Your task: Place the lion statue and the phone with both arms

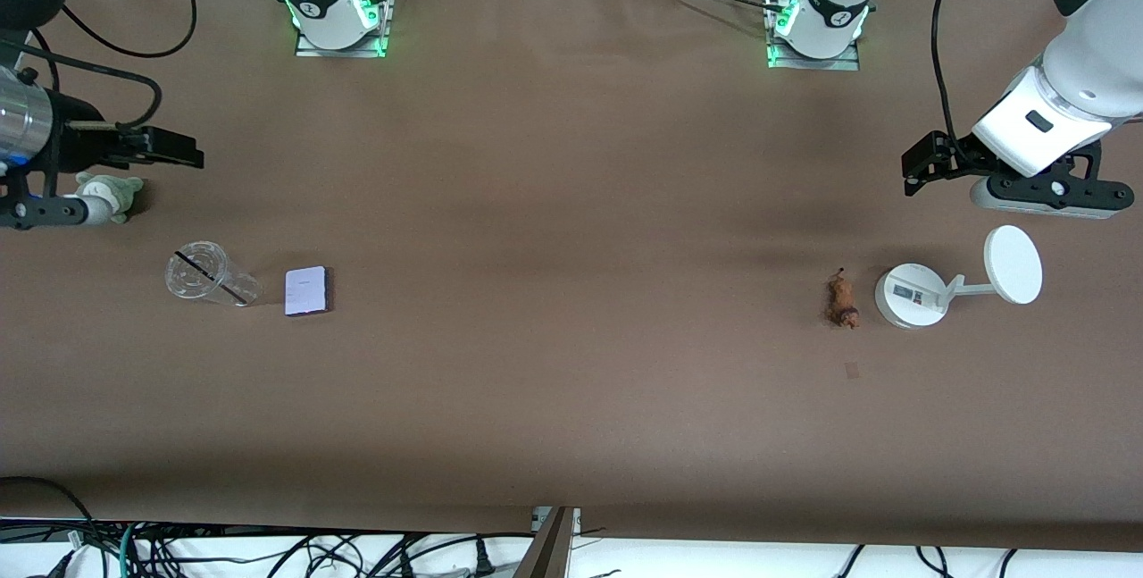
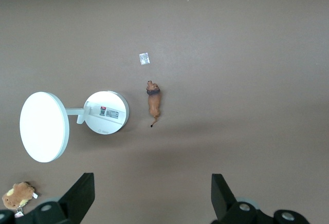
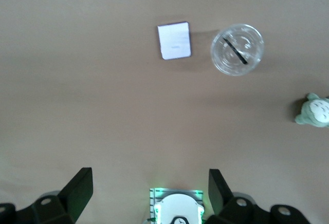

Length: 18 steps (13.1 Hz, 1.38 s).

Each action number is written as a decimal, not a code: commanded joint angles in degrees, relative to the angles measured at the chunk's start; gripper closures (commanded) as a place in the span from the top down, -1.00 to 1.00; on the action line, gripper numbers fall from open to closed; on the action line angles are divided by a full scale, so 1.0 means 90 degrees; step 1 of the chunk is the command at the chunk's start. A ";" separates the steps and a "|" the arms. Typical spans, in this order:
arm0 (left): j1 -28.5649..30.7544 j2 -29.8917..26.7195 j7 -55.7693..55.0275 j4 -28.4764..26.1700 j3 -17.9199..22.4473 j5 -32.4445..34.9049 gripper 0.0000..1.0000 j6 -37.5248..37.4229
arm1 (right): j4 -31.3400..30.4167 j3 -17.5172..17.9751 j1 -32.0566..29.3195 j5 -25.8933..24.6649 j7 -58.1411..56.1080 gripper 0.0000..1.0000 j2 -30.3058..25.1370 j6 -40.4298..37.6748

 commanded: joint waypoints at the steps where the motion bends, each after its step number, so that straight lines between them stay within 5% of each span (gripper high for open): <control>1: -0.0005 -0.0089 0.0008 -0.0011 0.0005 0.0082 1.00 -0.0040 | -0.1315 0.0449 -0.0213 -0.0336 -0.0036 0.99 -0.1018 0.0631; 5: -0.0015 -0.0080 -0.0011 -0.0011 -0.0005 0.0082 1.00 -0.0040 | -0.2274 0.0586 -0.0602 -0.0306 -0.0075 0.99 -0.1772 0.1375; 8: -0.0006 -0.0080 -0.0002 -0.0011 -0.0005 0.0082 1.00 -0.0021 | -0.2236 0.1065 -0.1063 -0.0306 -0.0046 0.99 -0.1744 0.1375; 18: -0.0005 -0.0080 0.0067 0.0028 -0.0005 0.0091 1.00 -0.0031 | -0.1553 0.1075 -0.1063 -0.0297 -0.0085 0.99 -0.1246 0.1014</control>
